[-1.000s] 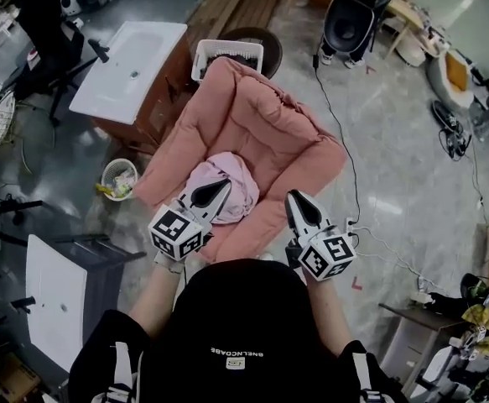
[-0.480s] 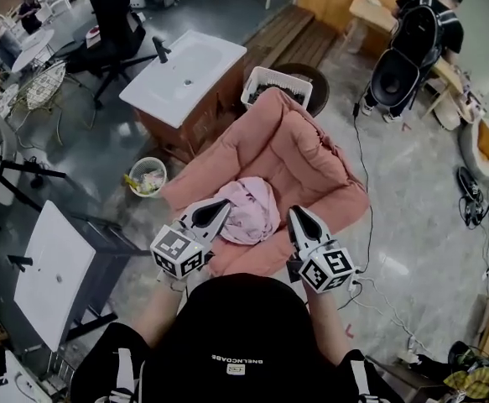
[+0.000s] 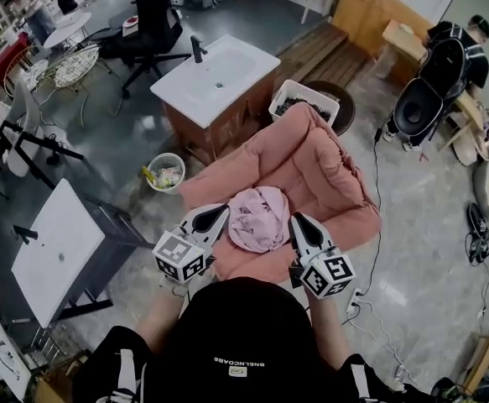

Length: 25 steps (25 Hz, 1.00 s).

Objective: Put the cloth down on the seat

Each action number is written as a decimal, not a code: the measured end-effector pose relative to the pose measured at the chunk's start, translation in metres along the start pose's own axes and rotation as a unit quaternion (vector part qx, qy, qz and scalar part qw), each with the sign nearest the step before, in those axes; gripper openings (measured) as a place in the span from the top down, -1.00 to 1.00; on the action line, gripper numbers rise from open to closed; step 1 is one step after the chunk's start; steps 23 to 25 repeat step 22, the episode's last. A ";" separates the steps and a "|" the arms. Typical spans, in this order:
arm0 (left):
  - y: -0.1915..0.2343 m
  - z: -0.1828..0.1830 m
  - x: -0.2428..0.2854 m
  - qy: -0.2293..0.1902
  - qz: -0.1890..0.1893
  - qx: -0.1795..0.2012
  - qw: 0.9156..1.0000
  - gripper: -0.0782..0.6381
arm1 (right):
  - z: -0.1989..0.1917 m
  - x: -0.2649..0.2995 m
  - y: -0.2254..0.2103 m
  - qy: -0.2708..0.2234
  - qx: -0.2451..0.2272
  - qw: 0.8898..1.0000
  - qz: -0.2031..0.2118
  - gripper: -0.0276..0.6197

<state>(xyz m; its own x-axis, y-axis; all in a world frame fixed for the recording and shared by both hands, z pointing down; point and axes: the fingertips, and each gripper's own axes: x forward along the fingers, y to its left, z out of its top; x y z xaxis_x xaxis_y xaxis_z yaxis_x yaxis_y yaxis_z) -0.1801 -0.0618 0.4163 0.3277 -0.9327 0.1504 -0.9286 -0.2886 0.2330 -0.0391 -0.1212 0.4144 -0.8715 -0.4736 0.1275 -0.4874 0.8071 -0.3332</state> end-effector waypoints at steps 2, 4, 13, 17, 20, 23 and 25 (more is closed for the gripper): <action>0.001 -0.003 -0.004 0.001 0.006 -0.001 1.000 0.74 | -0.001 0.001 0.004 0.001 -0.001 1.000 0.006 0.74; 0.002 -0.005 -0.007 0.002 0.011 0.000 1.000 0.74 | -0.004 0.003 0.007 0.003 0.000 1.000 0.009 0.74; 0.001 -0.011 -0.008 0.014 0.004 0.001 1.000 0.74 | -0.008 0.004 0.009 0.005 0.005 1.000 0.009 0.74; -0.005 -0.007 -0.004 0.008 -0.011 -0.001 1.000 0.74 | -0.007 0.002 0.009 0.005 0.005 1.000 0.006 0.74; -0.011 -0.005 -0.002 0.008 -0.015 0.010 1.000 0.74 | -0.007 -0.001 0.008 0.005 0.004 1.000 0.004 0.74; -0.015 -0.005 0.000 0.015 -0.016 0.024 0.999 0.74 | -0.006 -0.002 0.007 0.005 0.003 1.000 0.003 0.74; -0.015 -0.005 0.000 0.015 -0.016 0.024 0.999 0.74 | -0.006 -0.002 0.007 0.005 0.003 1.000 0.003 0.74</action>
